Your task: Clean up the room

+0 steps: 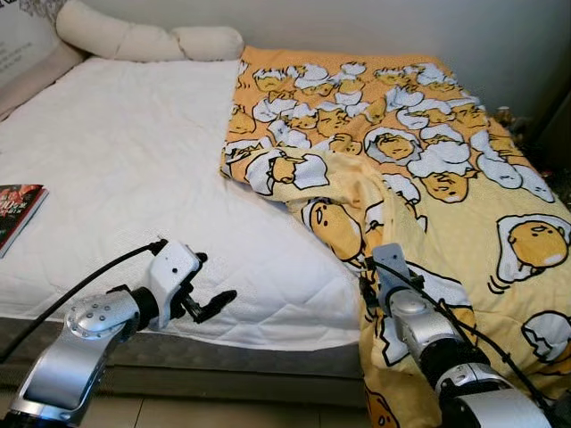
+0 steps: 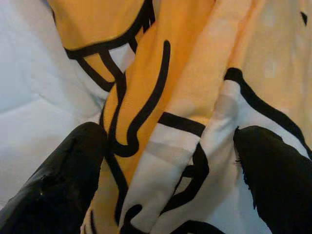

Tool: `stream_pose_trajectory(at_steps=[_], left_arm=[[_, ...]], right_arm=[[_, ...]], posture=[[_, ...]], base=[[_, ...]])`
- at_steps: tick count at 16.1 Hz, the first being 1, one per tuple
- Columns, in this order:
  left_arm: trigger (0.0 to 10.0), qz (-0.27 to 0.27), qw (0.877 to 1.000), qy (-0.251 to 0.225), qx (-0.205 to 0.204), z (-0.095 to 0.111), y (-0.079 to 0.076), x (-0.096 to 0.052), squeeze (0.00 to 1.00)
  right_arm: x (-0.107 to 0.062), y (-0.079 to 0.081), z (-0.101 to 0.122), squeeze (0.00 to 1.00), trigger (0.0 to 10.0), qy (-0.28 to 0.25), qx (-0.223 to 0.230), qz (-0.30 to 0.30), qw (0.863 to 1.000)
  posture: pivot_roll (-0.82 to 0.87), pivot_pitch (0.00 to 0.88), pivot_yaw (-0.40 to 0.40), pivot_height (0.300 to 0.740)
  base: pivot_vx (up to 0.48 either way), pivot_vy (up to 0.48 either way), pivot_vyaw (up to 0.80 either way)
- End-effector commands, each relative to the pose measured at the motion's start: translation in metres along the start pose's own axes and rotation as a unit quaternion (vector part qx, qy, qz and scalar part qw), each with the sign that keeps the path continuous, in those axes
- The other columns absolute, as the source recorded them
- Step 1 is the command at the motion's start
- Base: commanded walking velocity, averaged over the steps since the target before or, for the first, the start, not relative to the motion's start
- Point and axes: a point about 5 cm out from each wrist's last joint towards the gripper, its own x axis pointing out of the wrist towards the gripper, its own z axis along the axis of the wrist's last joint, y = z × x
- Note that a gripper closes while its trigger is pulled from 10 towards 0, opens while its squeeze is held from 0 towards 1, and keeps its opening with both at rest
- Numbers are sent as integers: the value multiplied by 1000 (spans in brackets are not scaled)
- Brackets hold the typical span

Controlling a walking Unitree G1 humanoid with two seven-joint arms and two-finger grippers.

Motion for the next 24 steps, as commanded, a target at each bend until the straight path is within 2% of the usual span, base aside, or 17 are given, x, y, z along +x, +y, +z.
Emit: stream_pose_trajectory(at_steps=[1,4,18,21,24], left_arm=[[10000,-10,1000,4,9,2,-1,-2,961],[10000,-21,1000,5,12,2,-5,-2,957],[10000,-27,1000,7,7,0,-4,-1,965],[10000,-27,1000,8,4,-1,-5,-2,957],[10000,-23,1000,8,1,-2,-4,-2,965]], right_arm=[[2,-6,4,0,0,-3,-5,-11,1000],[3,-11,-4,0,0,11,-6,-16,1000],[4,-19,1,0,0,-4,11,-14,1000],[4,-25,1,0,0,-14,1,7,1000],[2,-26,8,0,0,-56,30,76,995]], posture=[[156,0,-1,740],[161,0,2,740],[156,0,9,740],[153,0,7,740],[150,0,0,740]], base=[[0,0,0],[0,0,0],[0,0,0],[0,0,0],[0,0,0]])
